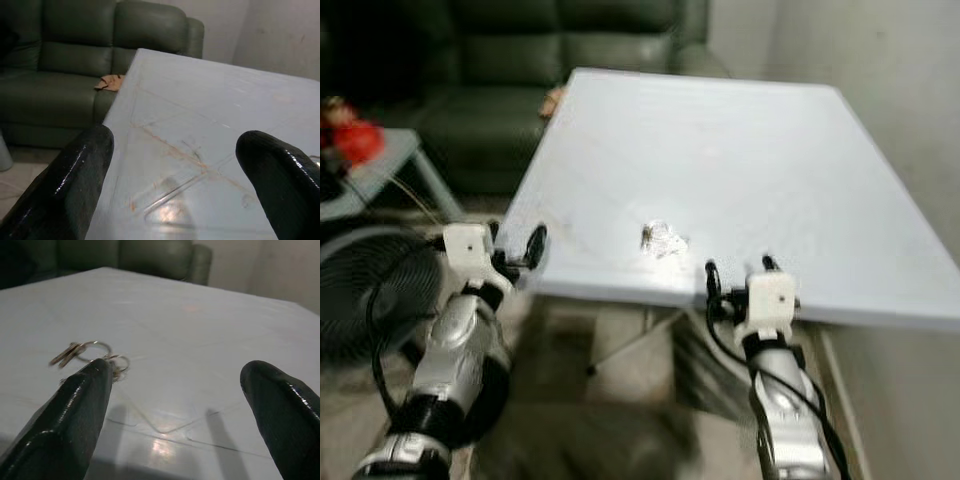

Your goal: Hang keys on a hook

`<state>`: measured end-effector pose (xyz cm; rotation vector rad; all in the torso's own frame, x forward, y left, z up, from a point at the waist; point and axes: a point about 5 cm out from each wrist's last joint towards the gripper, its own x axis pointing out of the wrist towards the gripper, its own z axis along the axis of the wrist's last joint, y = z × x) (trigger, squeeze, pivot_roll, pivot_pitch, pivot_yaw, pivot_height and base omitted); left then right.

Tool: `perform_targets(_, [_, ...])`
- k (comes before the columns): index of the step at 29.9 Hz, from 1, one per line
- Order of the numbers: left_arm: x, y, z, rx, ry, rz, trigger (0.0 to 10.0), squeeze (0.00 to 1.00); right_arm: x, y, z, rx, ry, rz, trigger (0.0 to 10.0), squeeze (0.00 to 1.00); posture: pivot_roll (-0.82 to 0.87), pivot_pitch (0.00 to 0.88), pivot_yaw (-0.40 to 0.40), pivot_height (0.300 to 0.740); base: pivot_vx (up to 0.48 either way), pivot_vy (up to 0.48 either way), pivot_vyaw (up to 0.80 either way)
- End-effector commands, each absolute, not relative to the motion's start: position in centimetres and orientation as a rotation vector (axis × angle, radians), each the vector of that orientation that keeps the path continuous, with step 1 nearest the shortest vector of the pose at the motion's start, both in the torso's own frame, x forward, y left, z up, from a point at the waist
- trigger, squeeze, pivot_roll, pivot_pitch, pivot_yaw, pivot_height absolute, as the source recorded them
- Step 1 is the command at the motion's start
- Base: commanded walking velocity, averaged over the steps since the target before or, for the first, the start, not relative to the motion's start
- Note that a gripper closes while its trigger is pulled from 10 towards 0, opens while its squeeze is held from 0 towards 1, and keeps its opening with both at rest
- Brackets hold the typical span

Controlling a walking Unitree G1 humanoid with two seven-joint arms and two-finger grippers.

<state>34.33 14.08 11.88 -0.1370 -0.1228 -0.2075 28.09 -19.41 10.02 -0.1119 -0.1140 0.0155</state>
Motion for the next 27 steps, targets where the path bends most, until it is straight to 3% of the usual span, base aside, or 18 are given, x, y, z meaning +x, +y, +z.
perform_targets(1, [34.52,14.93,11.93,-0.114,-0.101,-0.186,10.0,0.0,28.3,-18.78,10.59,-0.102,-0.131,0.03,10.0,0.0,0.03,0.058,-0.014,0.74,0.0,0.0,0.8])
perform_targets(10, [34.52,14.62,11.72,-0.09,-0.085,-0.199,10.0,0.0,28.11,-18.76,10.53,-0.025,-0.125,0.025,10.0,0.0,0.03,0.059,-0.012,0.74,0.0,0.0,0.18])
perform_targets(27, [34.41,14.57,11.79,-0.08,-0.088,-0.222,10.0,0.0,28.3,-18.68,10.57,-0.06,-0.112,0.017,10.0,0.0,0.03,0.055,-0.016,0.74,0.0,0.0,0.0])
